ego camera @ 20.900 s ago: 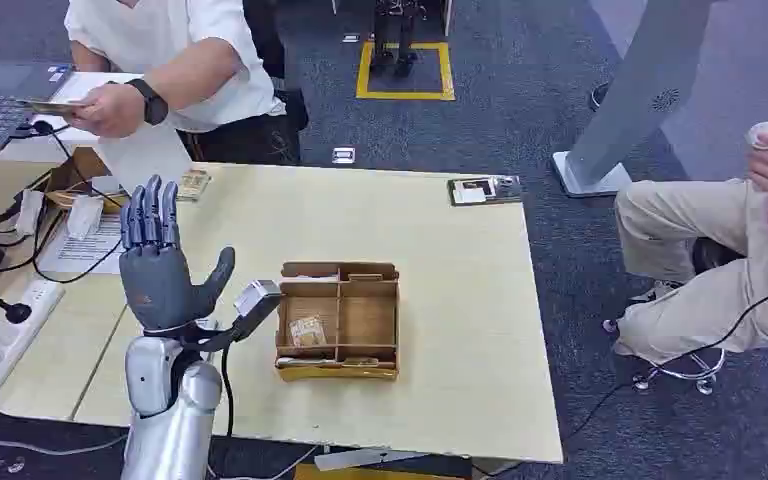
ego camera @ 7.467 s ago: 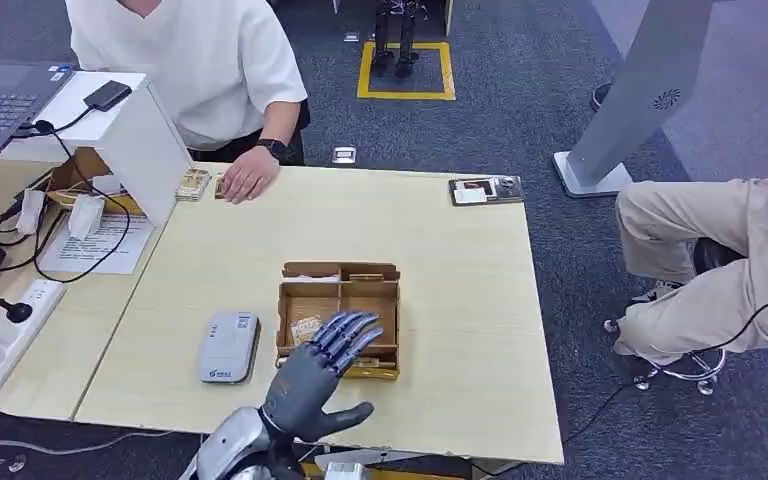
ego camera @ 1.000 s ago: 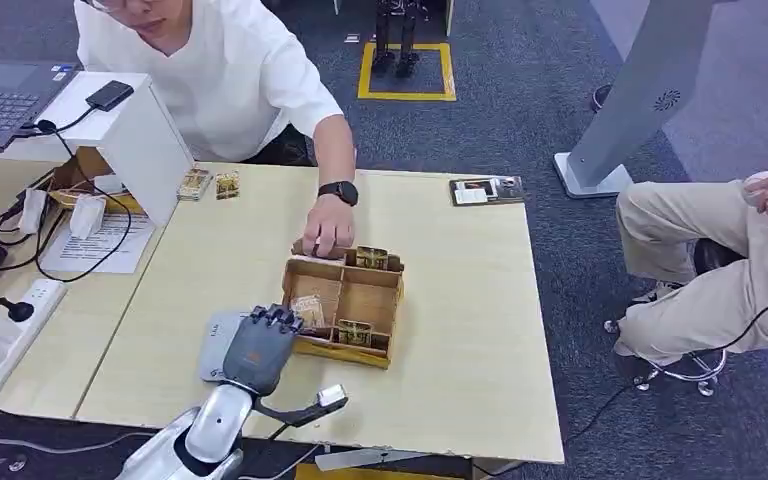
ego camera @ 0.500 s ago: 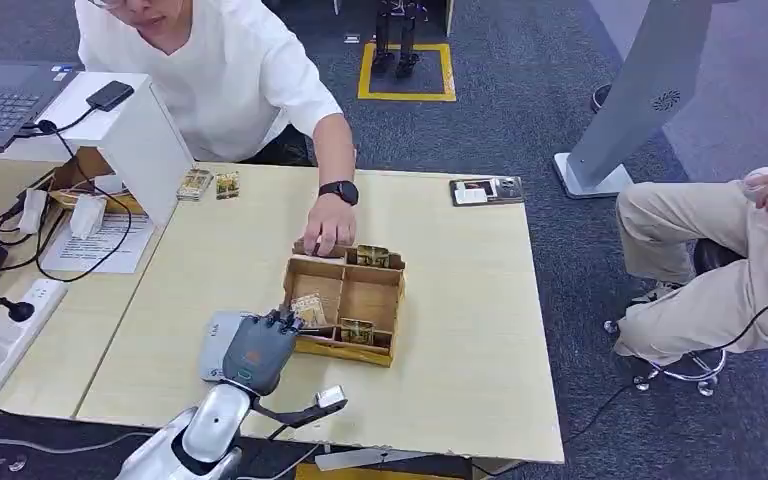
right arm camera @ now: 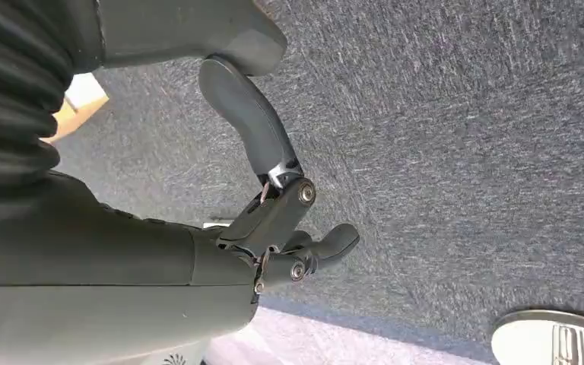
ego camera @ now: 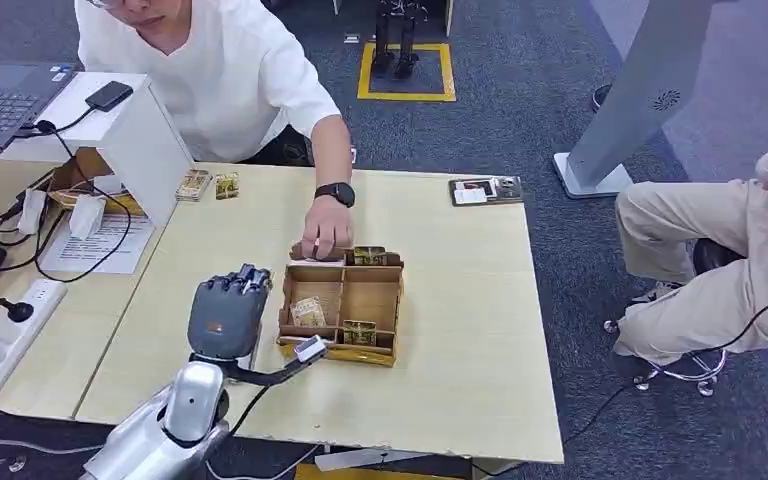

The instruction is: Pass the card to the sensor for recognition and then transmit it.

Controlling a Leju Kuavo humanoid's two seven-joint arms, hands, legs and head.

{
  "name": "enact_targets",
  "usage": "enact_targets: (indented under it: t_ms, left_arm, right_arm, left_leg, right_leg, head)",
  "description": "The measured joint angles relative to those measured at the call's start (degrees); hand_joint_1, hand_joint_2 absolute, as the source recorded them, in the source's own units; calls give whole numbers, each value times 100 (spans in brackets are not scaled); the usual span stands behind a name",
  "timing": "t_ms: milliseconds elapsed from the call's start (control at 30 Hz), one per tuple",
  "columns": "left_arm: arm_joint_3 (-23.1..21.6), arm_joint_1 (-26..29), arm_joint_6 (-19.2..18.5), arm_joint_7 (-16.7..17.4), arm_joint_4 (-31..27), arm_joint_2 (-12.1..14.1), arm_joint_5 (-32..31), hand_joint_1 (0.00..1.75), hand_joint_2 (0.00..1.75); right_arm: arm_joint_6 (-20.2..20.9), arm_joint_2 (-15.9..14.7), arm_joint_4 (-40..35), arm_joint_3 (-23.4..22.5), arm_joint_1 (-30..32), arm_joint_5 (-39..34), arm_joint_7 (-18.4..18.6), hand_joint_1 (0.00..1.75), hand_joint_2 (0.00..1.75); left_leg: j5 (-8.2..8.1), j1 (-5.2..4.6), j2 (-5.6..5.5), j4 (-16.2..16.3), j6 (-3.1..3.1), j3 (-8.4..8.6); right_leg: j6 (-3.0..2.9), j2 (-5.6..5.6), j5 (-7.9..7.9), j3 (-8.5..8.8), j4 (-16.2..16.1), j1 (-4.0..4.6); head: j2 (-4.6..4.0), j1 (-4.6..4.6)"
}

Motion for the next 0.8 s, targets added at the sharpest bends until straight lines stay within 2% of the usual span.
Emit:
enact_targets:
  t_ms: [133,233,333,500,800]
  left_arm:
    - [-52,-31,17,37,-29,50,0,175,175]
    - [-206,-169,160,495,-92,157,0,175,175]
    - [-481,-406,232,776,-188,291,-2,175,175]
    - [-643,-507,279,837,-241,371,-2,175,175]
    - [-651,-567,437,846,-315,413,0,173,175]
  right_arm:
    - [0,0,0,9,-1,0,0,0,175]
    - [0,0,0,17,-5,11,22,0,175]
    - [0,-4,0,22,-21,13,33,0,175]
    - [0,-11,0,22,-24,11,35,0,175]
    - [0,-24,0,22,-26,57,85,0,175]
  left_leg:
    - [-2,-1,0,0,1,-1]
    - [-1,0,-1,1,1,-5]
    - [-1,-1,0,0,0,-3]
    - [0,0,1,0,-1,-3]
    - [0,-1,0,0,0,-4]
  right_leg:
    - [0,2,0,-2,0,-1]
    - [0,0,0,-6,0,0]
    - [0,1,0,-4,0,-1]
    - [0,2,0,-5,0,0]
    - [0,2,0,-5,0,-1]
  head:
    - [-2,0]
    - [-2,2]
    - [0,0]
    - [-2,0]
    - [0,0]
